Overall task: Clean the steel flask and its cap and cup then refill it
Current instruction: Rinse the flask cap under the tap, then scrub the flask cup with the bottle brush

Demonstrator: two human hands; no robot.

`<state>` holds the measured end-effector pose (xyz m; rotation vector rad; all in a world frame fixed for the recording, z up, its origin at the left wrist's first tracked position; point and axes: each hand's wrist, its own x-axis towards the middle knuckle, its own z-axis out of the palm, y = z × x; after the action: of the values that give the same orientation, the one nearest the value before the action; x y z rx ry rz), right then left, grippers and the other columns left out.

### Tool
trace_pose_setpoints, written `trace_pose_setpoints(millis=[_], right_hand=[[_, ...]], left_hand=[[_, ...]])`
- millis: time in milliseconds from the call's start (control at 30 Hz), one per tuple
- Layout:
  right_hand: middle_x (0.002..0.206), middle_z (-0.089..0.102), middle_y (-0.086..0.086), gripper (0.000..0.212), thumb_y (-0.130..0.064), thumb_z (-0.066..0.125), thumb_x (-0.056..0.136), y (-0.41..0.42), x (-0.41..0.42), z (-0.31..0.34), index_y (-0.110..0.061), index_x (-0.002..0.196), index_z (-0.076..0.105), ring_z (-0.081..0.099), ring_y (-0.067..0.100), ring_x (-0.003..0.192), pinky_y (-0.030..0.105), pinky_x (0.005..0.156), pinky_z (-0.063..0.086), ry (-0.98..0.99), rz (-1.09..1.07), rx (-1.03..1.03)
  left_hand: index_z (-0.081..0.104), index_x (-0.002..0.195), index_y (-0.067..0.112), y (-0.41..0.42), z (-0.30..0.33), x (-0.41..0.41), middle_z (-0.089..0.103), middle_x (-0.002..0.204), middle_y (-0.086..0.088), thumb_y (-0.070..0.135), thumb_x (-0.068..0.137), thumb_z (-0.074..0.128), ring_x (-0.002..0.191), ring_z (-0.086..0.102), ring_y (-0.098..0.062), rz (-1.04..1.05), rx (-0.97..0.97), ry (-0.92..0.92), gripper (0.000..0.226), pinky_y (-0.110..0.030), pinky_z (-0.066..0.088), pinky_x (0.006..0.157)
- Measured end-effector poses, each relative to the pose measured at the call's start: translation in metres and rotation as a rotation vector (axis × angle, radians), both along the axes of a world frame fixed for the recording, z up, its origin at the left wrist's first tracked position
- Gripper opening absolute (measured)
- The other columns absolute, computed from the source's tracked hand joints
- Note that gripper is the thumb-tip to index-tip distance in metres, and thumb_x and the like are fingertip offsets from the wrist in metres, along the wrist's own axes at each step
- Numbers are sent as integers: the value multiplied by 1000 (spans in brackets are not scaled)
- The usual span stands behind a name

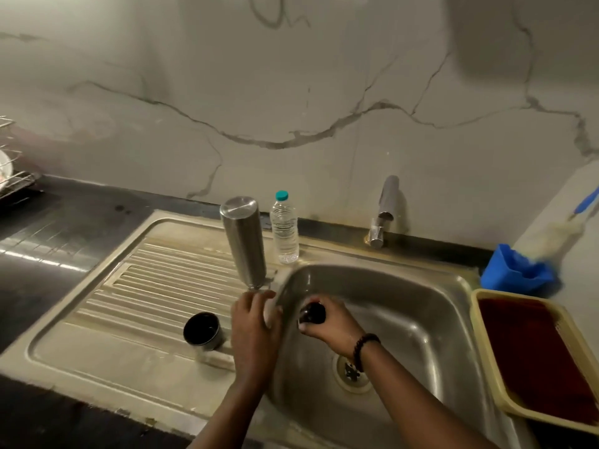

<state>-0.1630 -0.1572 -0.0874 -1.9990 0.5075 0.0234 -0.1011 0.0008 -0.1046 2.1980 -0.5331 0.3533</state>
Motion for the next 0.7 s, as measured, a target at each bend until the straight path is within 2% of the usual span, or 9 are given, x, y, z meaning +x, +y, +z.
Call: trace_pose_setpoints(millis=[67, 133, 267, 367, 467, 533, 633, 700], right_hand=[[125, 49, 2, 46, -24, 77, 80, 18, 15, 3, -25, 121, 57, 53, 13, 111, 20, 93, 42, -17, 68, -58], [128, 44, 1, 52, -24, 76, 81, 37, 28, 4, -23, 128, 53, 49, 14, 117, 16, 95, 35, -53, 120, -120], [135, 41, 3, 67, -25, 79, 78, 70, 51, -3, -19, 135, 45, 44, 15, 123, 19, 104, 34, -92, 172, -182], [135, 42, 5, 65, -21, 79, 78, 86, 61, -5, -14, 133, 44, 45, 16, 123, 13, 100, 31, -121, 211, -270], [134, 43, 6, 60, -14, 78, 79, 95, 68, -7, -11, 129, 45, 47, 19, 123, 19, 104, 35, -137, 252, -320], [135, 43, 7, 60, -11, 76, 80, 100, 70, -11, -12, 130, 43, 47, 20, 124, 22, 106, 36, -139, 290, -353], [137, 42, 7, 63, -10, 72, 83, 106, 72, -17, -13, 136, 39, 43, 21, 128, 25, 108, 35, -144, 354, -439], [137, 42, 7, 64, -11, 72, 83, 107, 73, -20, -14, 137, 38, 43, 21, 128, 27, 109, 36, -143, 362, -460]], left_hand=[[65, 117, 12, 21, 1, 11, 56, 120, -10, 20, 83, 76, 113, 49, -29, 118, 34, -80, 37, -29, 35, 92], [61, 121, 8, 43, 2, 19, 51, 125, -15, 38, 81, 72, 116, 46, -33, 206, 34, -80, 51, -34, 32, 98], [50, 127, 6, 81, -5, 25, 45, 132, -18, 67, 72, 60, 122, 42, -35, 291, 53, -15, 82, -36, 26, 103], [46, 131, 7, 102, -16, 26, 45, 135, -17, 77, 66, 57, 124, 40, -35, 287, 103, 84, 96, -42, 30, 101], [44, 137, 8, 115, -27, 28, 50, 133, -16, 83, 60, 57, 118, 45, -36, 247, 153, 217, 108, -48, 39, 96], [43, 139, 7, 119, -31, 29, 56, 131, -16, 82, 58, 71, 115, 50, -37, 212, 143, 269, 113, -49, 43, 94], [40, 138, 8, 119, -31, 28, 60, 129, -17, 50, 66, 86, 114, 57, -37, 184, 65, 316, 95, -47, 47, 91], [40, 138, 8, 117, -31, 27, 59, 131, -17, 37, 70, 89, 117, 58, -35, 164, 29, 334, 88, -43, 48, 92]])
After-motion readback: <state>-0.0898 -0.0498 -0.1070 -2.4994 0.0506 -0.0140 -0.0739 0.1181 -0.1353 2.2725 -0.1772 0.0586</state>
